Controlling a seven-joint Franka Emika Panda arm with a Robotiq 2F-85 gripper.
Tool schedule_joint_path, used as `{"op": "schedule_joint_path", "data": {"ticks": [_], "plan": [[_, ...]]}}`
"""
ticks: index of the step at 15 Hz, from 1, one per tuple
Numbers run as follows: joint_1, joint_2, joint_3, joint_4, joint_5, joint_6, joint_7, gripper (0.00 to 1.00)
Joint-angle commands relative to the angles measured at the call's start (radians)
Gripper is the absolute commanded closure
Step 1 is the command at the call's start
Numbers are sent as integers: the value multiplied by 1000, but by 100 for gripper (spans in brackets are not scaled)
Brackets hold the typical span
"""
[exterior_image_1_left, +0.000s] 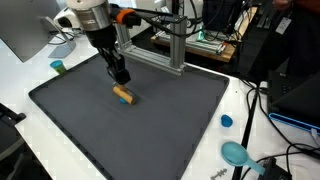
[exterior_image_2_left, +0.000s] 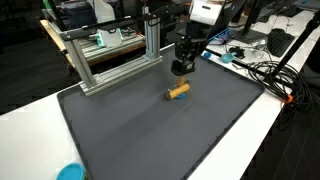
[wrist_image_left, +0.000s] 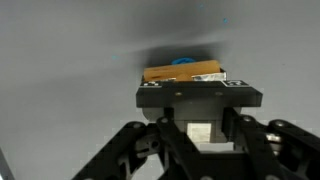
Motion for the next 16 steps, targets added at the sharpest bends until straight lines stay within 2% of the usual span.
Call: {"op": "schedule_joint_path", "data": {"ticks": [1, 4, 12, 16], "plan": [[-10, 69, -7, 13, 8, -48, -24, 78], [-23, 89, -8, 50, 20, -137, -40, 78], [-46, 123, -6, 111, 70, -235, -53, 78], [-46, 77, 8, 125, 92, -198, -63, 78]]}}
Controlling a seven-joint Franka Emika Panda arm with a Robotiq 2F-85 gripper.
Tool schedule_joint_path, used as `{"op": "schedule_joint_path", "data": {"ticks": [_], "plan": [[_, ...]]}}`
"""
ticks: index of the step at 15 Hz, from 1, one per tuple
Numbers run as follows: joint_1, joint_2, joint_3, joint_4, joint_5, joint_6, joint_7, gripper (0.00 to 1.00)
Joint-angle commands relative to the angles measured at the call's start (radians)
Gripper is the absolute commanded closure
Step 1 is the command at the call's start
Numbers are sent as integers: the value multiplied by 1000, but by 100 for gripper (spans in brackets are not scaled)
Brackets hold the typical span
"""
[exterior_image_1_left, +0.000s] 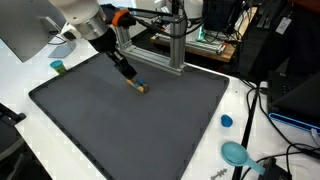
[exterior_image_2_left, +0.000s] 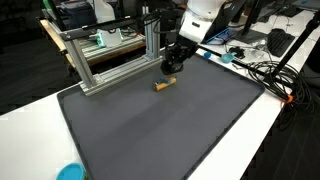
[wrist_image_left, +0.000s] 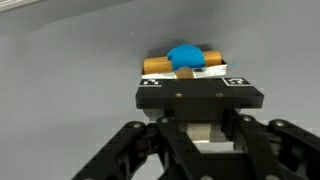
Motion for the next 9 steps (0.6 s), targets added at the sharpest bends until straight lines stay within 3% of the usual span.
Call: {"op": "schedule_joint_path", "data": {"ticks": [1, 9], "plan": [[0, 3, 8, 33, 23, 53, -12, 78], [11, 2, 1, 41, 14, 88, 8, 78]]}}
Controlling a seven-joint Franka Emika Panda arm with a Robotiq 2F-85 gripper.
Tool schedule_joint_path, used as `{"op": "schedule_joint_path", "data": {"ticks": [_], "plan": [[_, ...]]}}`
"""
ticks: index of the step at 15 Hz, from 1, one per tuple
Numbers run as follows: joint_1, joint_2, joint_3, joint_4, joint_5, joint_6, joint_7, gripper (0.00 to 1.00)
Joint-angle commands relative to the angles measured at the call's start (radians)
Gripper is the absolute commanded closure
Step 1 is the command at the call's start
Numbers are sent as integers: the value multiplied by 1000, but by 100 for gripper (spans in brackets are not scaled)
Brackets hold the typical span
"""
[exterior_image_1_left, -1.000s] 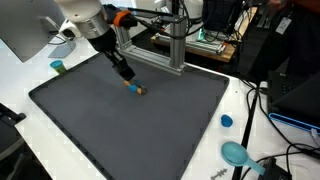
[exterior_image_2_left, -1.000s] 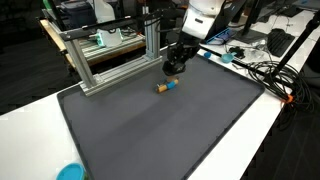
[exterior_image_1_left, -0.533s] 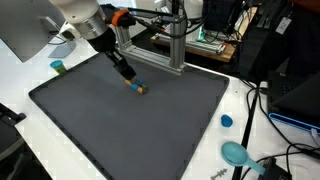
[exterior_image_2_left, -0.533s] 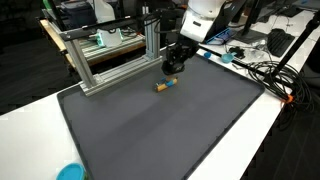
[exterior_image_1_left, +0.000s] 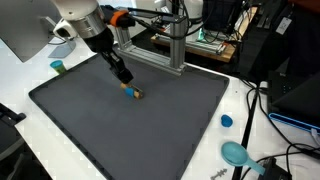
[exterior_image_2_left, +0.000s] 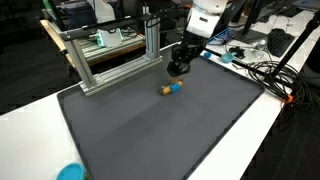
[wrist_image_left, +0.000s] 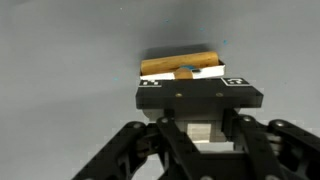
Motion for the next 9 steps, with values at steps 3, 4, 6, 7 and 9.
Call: {"op": "schedule_joint_path", "data": {"ticks": [3, 4, 6, 7, 9], "plan": [[-5, -57, -2, 25, 8, -13, -19, 78], [-2, -72, -3, 35, 0, -32, -28, 78], [8, -87, -10, 54, -29, -50, -23, 78], [10, -89, -11, 60, -34, -57, -20, 78], [13, -92, -12, 59, -49, -68, -9, 78]]}}
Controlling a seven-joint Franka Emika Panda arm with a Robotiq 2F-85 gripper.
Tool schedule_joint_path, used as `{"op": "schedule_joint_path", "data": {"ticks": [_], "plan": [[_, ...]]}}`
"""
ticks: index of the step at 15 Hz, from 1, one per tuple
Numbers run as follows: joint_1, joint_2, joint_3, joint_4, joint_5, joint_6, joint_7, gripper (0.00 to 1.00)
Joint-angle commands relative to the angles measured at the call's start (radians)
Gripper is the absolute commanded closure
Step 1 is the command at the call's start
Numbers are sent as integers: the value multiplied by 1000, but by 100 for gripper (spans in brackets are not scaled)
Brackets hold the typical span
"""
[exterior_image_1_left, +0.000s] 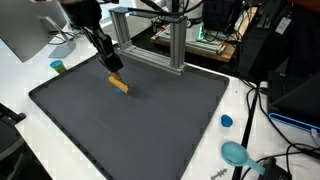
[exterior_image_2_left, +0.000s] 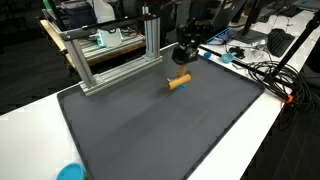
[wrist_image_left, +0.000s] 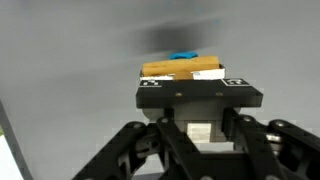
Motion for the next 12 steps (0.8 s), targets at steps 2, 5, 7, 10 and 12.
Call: {"op": "schedule_joint_path", "data": {"ticks": [2, 5, 7, 10, 12], "plan": [[11, -3, -15, 5, -41, -33, 13, 78], [8, 23, -24, 5, -51, -11, 27, 78], [10, 49, -37, 16, -67, -17, 46, 78], [8, 82, -56, 25, -97, -30, 63, 78], [-11, 96, -47, 19, -65, -19, 38, 78]]}}
